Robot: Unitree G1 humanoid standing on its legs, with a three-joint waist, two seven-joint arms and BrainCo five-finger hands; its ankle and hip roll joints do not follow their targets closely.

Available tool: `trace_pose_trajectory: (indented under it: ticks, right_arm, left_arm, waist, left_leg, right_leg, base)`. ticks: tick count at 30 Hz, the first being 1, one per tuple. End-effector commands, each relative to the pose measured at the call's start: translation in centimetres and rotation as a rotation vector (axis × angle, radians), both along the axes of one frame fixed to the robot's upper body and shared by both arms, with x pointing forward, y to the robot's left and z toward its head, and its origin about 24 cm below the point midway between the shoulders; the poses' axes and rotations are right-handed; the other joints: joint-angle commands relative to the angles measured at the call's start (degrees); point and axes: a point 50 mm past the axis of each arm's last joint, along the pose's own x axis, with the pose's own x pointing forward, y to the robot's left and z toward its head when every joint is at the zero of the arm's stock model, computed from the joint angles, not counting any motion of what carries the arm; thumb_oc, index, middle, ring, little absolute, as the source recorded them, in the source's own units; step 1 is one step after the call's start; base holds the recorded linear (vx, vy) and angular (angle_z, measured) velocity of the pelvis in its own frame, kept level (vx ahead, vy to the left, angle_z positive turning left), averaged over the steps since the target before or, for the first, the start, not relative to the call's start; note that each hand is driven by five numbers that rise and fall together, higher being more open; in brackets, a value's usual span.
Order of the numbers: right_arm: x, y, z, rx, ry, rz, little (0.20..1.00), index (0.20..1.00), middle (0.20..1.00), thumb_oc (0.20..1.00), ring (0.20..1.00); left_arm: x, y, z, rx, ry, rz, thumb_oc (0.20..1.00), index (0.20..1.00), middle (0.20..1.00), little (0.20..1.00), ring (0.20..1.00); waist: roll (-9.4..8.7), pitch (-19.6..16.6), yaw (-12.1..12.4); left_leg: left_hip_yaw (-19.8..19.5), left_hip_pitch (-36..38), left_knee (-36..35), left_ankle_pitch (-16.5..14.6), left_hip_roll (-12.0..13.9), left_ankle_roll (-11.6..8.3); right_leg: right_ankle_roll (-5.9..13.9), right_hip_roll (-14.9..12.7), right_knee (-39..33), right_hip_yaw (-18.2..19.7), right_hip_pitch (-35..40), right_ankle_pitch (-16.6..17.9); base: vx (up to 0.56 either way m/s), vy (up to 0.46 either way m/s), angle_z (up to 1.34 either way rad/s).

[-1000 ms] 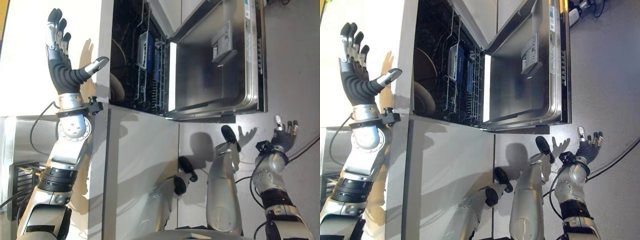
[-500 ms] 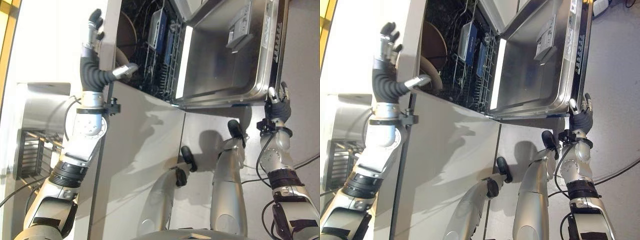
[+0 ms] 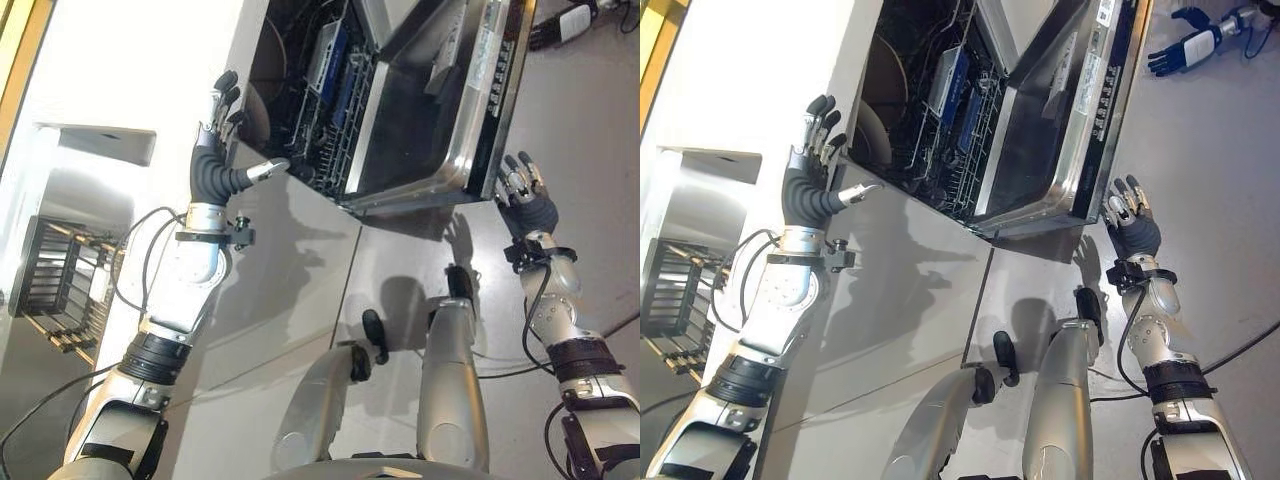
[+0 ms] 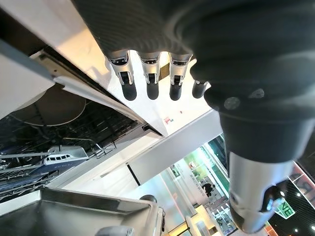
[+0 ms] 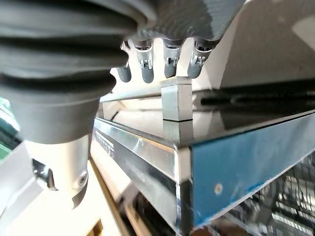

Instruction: Pick up plates and place into dishwasher.

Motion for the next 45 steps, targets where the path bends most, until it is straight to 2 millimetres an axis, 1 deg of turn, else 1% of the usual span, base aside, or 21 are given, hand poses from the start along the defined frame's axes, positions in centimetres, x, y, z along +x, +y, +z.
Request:
trace_pose_trajectory:
  ticks: [1,2,3,4,9,11,14,18,22,24,27,29,34,37,39,40,41,45]
  right_arm:
    - [0.5,7.2,9.0,-0.069,-0.417,0.337,1.000,1.000,1.000,1.000,1.000]
    - [0.5,7.5,8.5,-0.071,-0.403,0.349,1.000,1.000,1.000,1.000,1.000]
    - [0.4,7.7,8.4,-0.074,-0.398,0.355,1.000,1.000,1.000,1.000,1.000]
    - [0.4,7.9,7.9,-0.077,-0.383,0.358,1.000,1.000,1.000,1.000,1.000]
    - [0.0,7.7,6.5,-0.060,-0.355,0.341,1.000,1.000,1.000,1.000,1.000]
    - [0.0,7.8,5.9,-0.020,-0.358,0.322,1.000,1.000,1.000,1.000,1.000]
    - [-0.2,8.0,5.1,0.024,-0.365,0.309,1.000,1.000,1.000,1.000,1.000]
    - [-0.9,8.6,3.5,0.076,-0.365,0.305,1.000,1.000,1.000,1.000,1.000]
    - [-1.5,9.1,1.7,0.102,-0.326,0.296,1.000,1.000,1.000,1.000,1.000]
    - [-1.7,9.3,1.1,0.115,-0.303,0.288,1.000,1.000,1.000,1.000,1.000]
    - [-2.0,9.2,0.3,0.124,-0.276,0.264,1.000,1.000,1.000,1.000,1.000]
    - [-2.6,8.8,-0.5,0.131,-0.247,0.226,1.000,1.000,1.000,1.000,1.000]
    - [-4.1,8.4,-2.4,0.120,-0.194,0.209,1.000,1.000,1.000,1.000,1.000]
    - [-5.1,7.6,-3.8,0.094,-0.138,0.177,1.000,1.000,1.000,1.000,1.000]
    - [-5.5,7.2,-4.4,0.088,-0.103,0.149,1.000,1.000,1.000,1.000,1.000]
    - [-5.5,7.2,-4.5,0.088,-0.103,0.149,1.000,1.000,1.000,1.000,1.000]
    - [-5.9,6.6,-5.0,0.079,-0.073,0.120,1.000,1.000,1.000,1.000,1.000]
    - [-7.3,5.7,-6.2,0.065,-0.013,0.050,1.000,1.000,1.000,1.000,1.000]
  left_arm:
    - [-0.9,3.5,2.9,-0.084,-0.120,0.091,1.000,1.000,1.000,1.000,1.000]
    - [-0.9,3.5,2.7,-0.087,-0.112,0.092,1.000,1.000,1.000,1.000,1.000]
    - [-0.9,3.6,2.6,-0.093,-0.110,0.097,1.000,1.000,1.000,1.000,1.000]
    - [-1.0,3.5,2.4,-0.094,-0.103,0.100,1.000,1.000,1.000,1.000,1.000]
    - [-1.3,3.8,1.3,-0.107,-0.054,0.098,1.000,1.000,1.000,1.000,1.000]
    - [-1.2,4.1,1.3,-0.092,-0.041,0.096,1.000,1.000,1.000,1.000,1.000]
    - [-1.3,4.6,1.5,-0.053,-0.038,0.107,1.000,1.000,1.000,1.000,1.000]
    - [-1.8,5.2,1.3,-0.006,-0.031,0.123,1.000,1.000,1.000,1.000,1.000]
    - [-2.1,5.7,0.6,0.012,0.006,0.120,1.000,1.000,1.000,1.000,1.000]
    - [-2.2,5.8,0.3,0.022,0.025,0.114,1.000,1.000,1.000,1.000,1.000]
    - [-2.2,5.8,0.1,0.035,0.041,0.107,1.000,1.000,1.000,1.000,1.000]
    - [-2.4,6.0,-0.3,0.047,0.058,0.101,1.000,1.000,1.000,1.000,1.000]
    - [-2.6,6.2,-1.3,0.066,0.107,0.088,1.000,1.000,1.000,1.000,1.000]
    - [-2.7,6.3,-1.8,0.071,0.126,0.082,1.000,1.000,1.000,1.000,1.000]
    - [-2.8,6.5,-2.0,0.059,0.131,0.084,1.000,1.000,1.000,1.000,1.000]
    - [-2.8,6.6,-2.0,0.059,0.131,0.084,1.000,1.000,1.000,1.000,1.000]
    - [-3.0,6.9,-2.3,0.042,0.135,0.094,1.000,1.000,1.000,1.000,1.000]
    - [-3.7,7.3,-2.9,0.011,0.143,0.116,1.000,1.000,1.000,1.000,1.000]
  waist:
    - [-0.90,3.32,3.16]
    - [-1.44,2.90,3.64]
    - [-1.76,2.66,3.78]
    - [-2.59,1.95,4.54]
    - [-5.52,-0.80,7.41]
    - [-7.58,-2.34,9.26]
    - [-9.92,-3.99,11.54]
    - [-13.01,-5.90,14.15]
    - [-14.73,-7.83,15.50]
    - [-15.41,-8.85,15.80]
    - [-16.20,-10.12,15.71]
    - [-16.88,-11.39,15.08]
    - [-17.49,-13.39,13.19]
    - [-17.14,-14.43,11.22]
    - [-16.81,-14.90,10.31]
    - [-16.81,-14.89,10.36]
    - [-16.51,-15.36,9.14]
    - [-16.43,-16.02,6.98]
  left_leg:
    - [-1.82,1.32,2.35,0.15,-1.21,-1.97]
    - [-2.31,2.14,2.14,-0.10,-1.20,-1.95]
    - [-2.41,2.23,1.71,0.45,-1.31,-1.91]
    - [-2.76,2.76,1.22,0.65,-1.30,-1.85]
    - [-4.94,4.89,-1.54,1.86,-1.42,-1.50]
    - [-5.97,5.68,-3.42,2.68,-0.80,-1.27]
    - [-7.34,6.90,-5.49,3.62,0.02,-1.25]
    - [-8.85,8.27,-6.12,3.75,0.76,-1.10]
    - [-9.94,10.34,-6.41,3.56,1.19,-0.86]
    - [-10.25,11.87,-7.42,3.67,1.37,-0.72]
    - [-10.35,13.92,-8.89,3.76,1.88,-0.54]
    - [-9.96,15.47,-9.57,3.40,2.49,-0.35]
    - [-8.47,18.19,-10.64,2.66,3.59,-0.14]
    - [-6.98,20.15,-12.02,2.63,4.21,-0.14]
    - [-6.27,20.98,-12.86,2.69,4.31,-0.20]
    - [-6.22,21.08,-12.97,2.71,4.32,-0.20]
    - [-5.47,22.09,-14.11,2.87,4.51,-0.26]
    - [-4.20,23.89,-16.17,3.20,5.05,-0.43]
  right_leg:
    - [-1.24,-4.44,-9.09,2.30,10.13,4.11]
    - [-1.18,-4.49,-9.64,1.65,11.41,3.83]
    - [-1.14,-4.62,-10.27,1.49,11.69,4.40]
    - [-1.04,-4.78,-11.12,0.88,12.80,4.54]
    - [-0.67,-4.89,-14.71,-1.96,17.17,5.31]
    - [-0.59,-4.58,-16.41,-3.83,19.39,5.61]
    - [-0.75,-4.28,-18.32,-6.82,22.27,6.20]
    - [-0.80,-3.85,-19.72,-10.47,25.85,6.52]
    - [-0.71,-3.31,-20.26,-11.68,28.72,6.27]
    - [-0.56,-2.95,-20.91,-11.72,30.13,6.22]
    - [-0.28,-2.56,-21.90,-11.36,31.72,6.45]
    - [0.05,-2.27,-22.38,-10.69,32.54,6.59]
    - [0.63,-1.87,-23.43,-8.68,33.63,7.00]
    - [1.11,-1.88,-23.75,-7.00,33.89,7.25]
    - [1.26,-1.93,-24.21,-6.23,34.17,7.32]
    - [1.26,-1.93,-24.26,-6.18,34.22,7.33]
    - [1.47,-2.02,-24.89,-5.59,34.52,7.57]
    - [1.82,-1.82,-25.38,-4.39,34.73,7.53]
  base:
    - [0.14,0.039,0.06]
    - [0.12,0.037,0.08]
    - [0.13,0.039,0.15]
    - [0.12,0.035,0.24]
    - [0.11,-0.024,0.27]
    - [0.11,-0.153,0.54]
    - [0.10,-0.164,0.61]
    - [0.11,-0.173,0.68]
    - [0.12,-0.089,0.58]
    - [0.13,-0.069,0.10]
    - [0.09,-0.064,0.00]
    - [0.07,-0.059,-0.02]
    - [0.04,-0.042,-0.13]
    - [0.01,-0.002,-0.40]
    - [-0.02,0.026,-0.37]
    - [-0.04,0.027,-0.29]
    - [-0.05,0.026,-0.32]
    - [-0.07,0.021,-0.30]
